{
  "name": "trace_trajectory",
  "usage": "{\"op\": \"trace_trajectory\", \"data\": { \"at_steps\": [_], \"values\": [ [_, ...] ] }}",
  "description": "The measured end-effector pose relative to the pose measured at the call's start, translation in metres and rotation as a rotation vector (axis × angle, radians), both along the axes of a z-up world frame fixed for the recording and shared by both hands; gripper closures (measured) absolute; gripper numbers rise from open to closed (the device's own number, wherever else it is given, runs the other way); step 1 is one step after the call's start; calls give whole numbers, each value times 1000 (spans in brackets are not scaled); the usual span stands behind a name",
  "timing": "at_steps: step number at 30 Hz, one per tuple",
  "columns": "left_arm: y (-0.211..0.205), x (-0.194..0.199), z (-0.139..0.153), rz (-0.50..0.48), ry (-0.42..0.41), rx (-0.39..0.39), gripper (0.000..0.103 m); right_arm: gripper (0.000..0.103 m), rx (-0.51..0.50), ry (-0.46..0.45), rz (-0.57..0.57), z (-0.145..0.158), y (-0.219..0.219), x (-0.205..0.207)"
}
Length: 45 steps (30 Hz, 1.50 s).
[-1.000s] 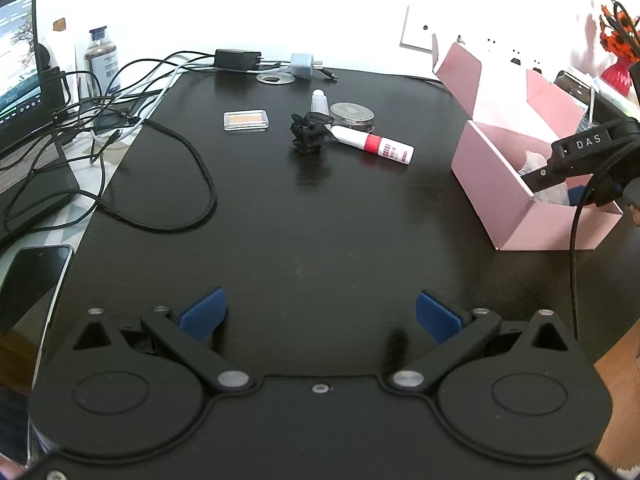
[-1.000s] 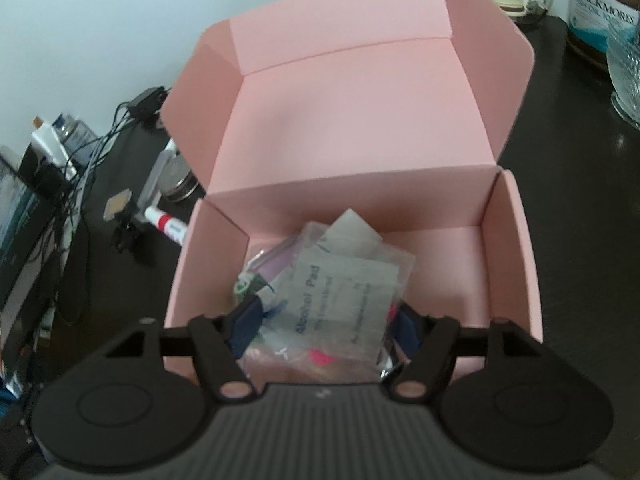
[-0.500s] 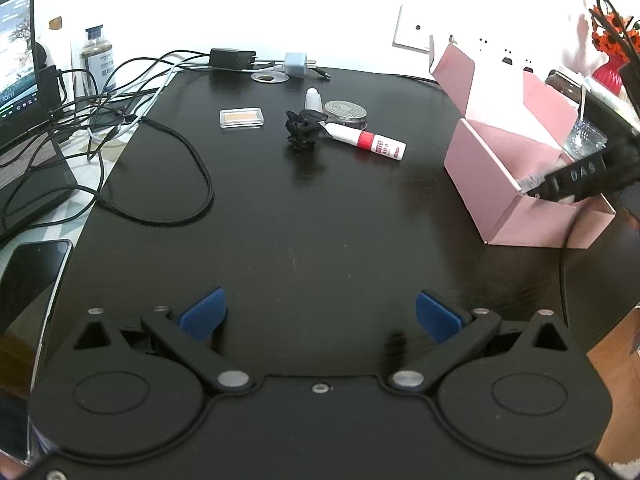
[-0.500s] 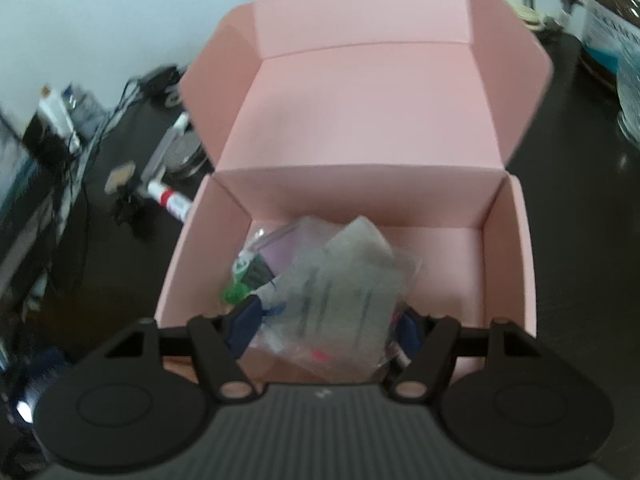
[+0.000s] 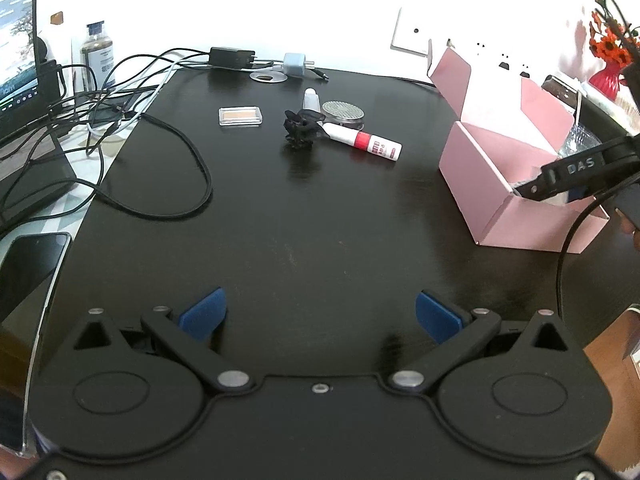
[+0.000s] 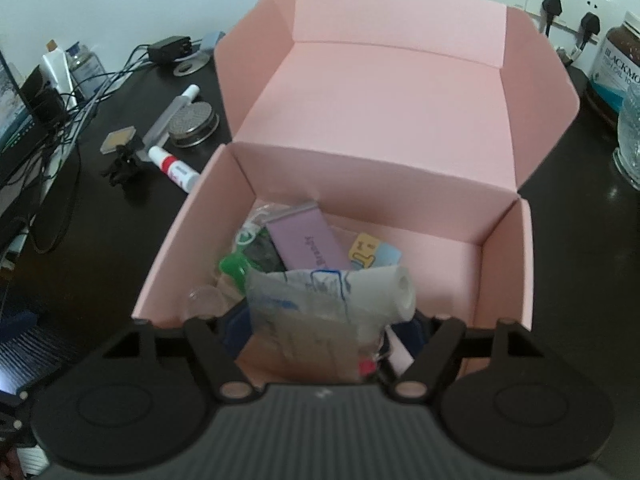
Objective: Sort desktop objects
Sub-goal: 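Open the right gripper to release the packet in the box, then withdraw the right tool up from the pink box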
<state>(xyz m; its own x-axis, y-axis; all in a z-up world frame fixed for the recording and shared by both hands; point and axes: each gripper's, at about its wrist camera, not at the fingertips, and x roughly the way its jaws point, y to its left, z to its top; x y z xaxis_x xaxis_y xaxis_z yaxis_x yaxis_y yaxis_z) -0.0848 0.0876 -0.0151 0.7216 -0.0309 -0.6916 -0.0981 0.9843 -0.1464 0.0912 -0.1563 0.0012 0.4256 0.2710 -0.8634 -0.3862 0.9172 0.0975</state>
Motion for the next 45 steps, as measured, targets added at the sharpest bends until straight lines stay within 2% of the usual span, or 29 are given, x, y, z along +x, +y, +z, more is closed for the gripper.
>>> {"op": "trace_trajectory", "data": {
  "at_steps": [1, 3, 7, 10, 13, 24, 34, 38, 45],
  "values": [
    [0, 0, 0, 4, -1, -3, 0, 25, 1, -13, -2, 2, 0, -1],
    [0, 1, 0, 12, -4, -10, 0, 14, -2, -58, -3, 8, 2, -5],
    [0, 3, 1, 27, -6, -29, 0, 11, 10, -126, 8, 21, 0, -13],
    [-1, 4, 1, 34, -6, -38, 0, 4, 43, -168, -10, 31, -5, -17],
    [-3, 5, 2, 30, 0, -33, 0, 1, 88, -180, -19, 37, -10, -19],
    [-8, 21, 3, 63, 36, 0, 0, 1, 233, -192, -35, 46, -23, -23],
    [-17, 50, 8, 83, 59, 16, 0, 1, 350, -159, -113, 42, -67, -35],
    [-19, 66, 11, 97, 53, 17, 0, 1, 377, -156, -145, 41, -80, -35],
    [-20, 88, 15, 134, 45, 25, 0, 1, 391, -152, -118, 44, -84, -30]
  ]
}}
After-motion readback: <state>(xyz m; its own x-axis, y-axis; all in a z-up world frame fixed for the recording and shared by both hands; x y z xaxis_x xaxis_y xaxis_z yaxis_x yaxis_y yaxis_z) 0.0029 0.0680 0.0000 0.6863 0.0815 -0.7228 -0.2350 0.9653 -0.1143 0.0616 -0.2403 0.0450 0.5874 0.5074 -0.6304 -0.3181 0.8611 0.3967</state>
